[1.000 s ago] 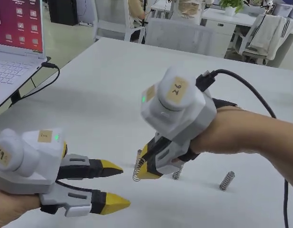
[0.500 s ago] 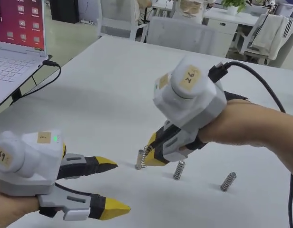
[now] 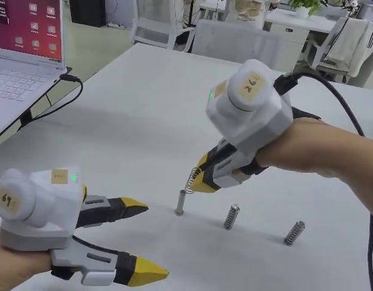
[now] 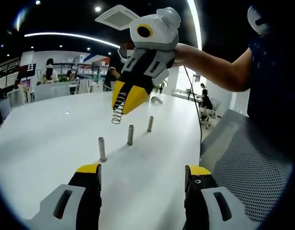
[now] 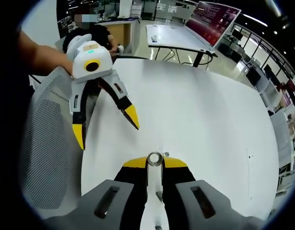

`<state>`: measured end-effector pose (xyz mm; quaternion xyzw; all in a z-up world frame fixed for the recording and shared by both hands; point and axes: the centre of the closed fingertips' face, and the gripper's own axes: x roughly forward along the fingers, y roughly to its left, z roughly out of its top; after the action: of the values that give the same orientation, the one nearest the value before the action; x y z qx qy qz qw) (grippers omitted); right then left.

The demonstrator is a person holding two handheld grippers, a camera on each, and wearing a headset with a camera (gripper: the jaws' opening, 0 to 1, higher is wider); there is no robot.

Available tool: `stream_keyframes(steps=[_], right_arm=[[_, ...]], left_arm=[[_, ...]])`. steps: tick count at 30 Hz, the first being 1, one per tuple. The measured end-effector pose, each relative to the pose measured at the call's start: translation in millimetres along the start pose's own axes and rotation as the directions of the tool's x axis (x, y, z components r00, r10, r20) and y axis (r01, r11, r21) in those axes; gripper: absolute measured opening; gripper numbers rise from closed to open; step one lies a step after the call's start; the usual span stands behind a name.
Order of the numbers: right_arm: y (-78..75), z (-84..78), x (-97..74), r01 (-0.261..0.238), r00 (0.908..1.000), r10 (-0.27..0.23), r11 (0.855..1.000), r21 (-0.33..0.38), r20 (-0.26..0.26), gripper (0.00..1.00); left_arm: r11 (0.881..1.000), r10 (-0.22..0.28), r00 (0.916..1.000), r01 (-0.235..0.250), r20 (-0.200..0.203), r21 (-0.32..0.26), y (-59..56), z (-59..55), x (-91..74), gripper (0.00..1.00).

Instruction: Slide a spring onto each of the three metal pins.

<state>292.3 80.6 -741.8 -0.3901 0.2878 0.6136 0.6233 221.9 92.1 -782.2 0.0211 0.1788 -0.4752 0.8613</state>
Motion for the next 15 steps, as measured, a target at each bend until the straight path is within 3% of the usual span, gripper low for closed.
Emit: stream_keyframes(steps=[15], right_arm=[[-18.8,-6.7,23.7,0.007,0.9998,-0.007,1.0,0.016,-0.02,0.08]], left_arm=[[1.0,0.0,1.0,0.0,-0.004,-0.003,-1.9,-1.7,0.9,0.69]])
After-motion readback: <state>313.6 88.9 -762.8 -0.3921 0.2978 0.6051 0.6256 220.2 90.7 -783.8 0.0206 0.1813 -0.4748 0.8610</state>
